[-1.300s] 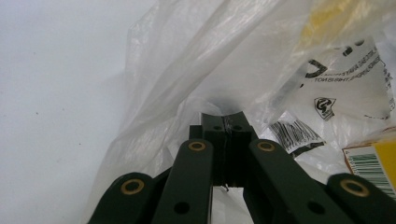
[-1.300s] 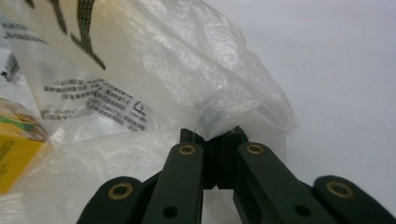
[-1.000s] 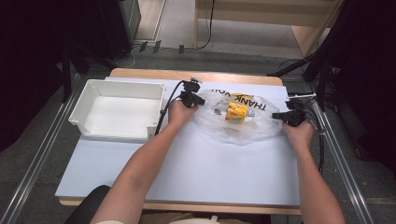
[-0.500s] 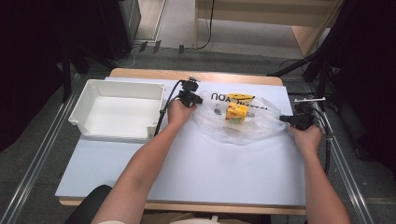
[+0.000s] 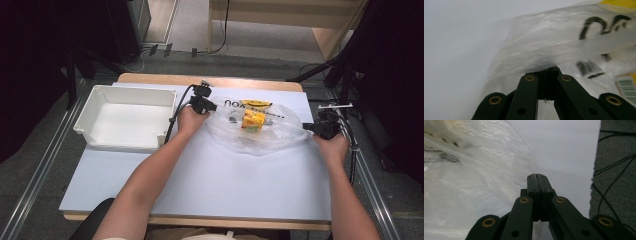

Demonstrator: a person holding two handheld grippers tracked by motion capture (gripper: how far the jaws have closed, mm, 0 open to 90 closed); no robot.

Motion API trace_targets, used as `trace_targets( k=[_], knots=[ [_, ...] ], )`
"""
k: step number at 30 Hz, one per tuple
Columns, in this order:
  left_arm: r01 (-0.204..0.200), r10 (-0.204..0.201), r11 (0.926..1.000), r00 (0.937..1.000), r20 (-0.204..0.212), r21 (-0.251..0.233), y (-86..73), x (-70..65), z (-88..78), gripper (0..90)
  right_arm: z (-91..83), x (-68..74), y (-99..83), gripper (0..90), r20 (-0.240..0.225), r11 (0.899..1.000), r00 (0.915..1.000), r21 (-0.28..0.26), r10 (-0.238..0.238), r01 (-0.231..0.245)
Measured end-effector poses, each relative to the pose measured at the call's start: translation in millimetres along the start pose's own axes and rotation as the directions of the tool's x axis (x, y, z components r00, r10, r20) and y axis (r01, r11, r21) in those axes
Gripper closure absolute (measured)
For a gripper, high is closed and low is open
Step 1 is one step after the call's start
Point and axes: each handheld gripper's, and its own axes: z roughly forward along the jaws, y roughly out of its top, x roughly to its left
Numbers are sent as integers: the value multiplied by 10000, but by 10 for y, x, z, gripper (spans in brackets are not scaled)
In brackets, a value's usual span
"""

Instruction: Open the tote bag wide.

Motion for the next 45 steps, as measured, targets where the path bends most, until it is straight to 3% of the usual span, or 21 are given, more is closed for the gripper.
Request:
trace_targets(
  k=[5, 11, 14, 17, 21, 24, 27, 33, 40, 45],
  knots=[
    [-468, 475, 9987, 9980, 408, -182, 10, -149, -145, 900, -131, 184, 81, 900, -400, 9983, 9979, -313, -504, 492],
    [-910, 938, 9950, 9931, 701, -424, 5, -278, -294, 900, -203, 395, 174, 900, -918, 9916, 9893, -729, -1133, 1068],
    [-1028, 1075, 9934, 9894, 975, -515, 0, -369, -337, 900, -162, 489, 209, 900, -1070, 9895, 9861, -835, -1269, 1183],
    [-1116, 1182, 9919, 9860, 1174, -611, -20, -465, -336, 900, -94, 576, 280, 900, -1135, 9876, 9820, -615, -1508, 1446],
    [-1151, 1221, 9917, 9828, 1389, -577, -77, -574, -255, 900, 6, 713, 432, 900, -1240, 9835, 9776, -826, -1701, 1607],
    [-1110, 1171, 9926, 9819, 1492, -485, -164, -614, -155, 900, 152, 789, 503, 900, -1250, 9823, 9753, -675, -1820, 1746],
    [-935, 973, 9951, 9821, 1613, -310, -261, -620, -64, 900, 335, 799, 489, 900, -1387, 9894, 9798, -380, -1444, 1404],
    [-952, 936, 9955, 9801, 1748, 8, -452, -624, 33, 900, 481, 804, 459, 900, -1289, 9922, 9839, -29, -1238, 1244],
    [-1129, 1066, 9934, 9715, 2119, 180, -679, -652, 29, 900, 633, 767, 445, 900, -1130, 9959, 9901, 246, -832, 865],
    [-1448, 1365, 9893, 9643, 2271, 201, -803, -701, -42, 900, 687, 805, 449, 900, -1013, 9943, 9900, 328, -980, 1018]
  ],
)
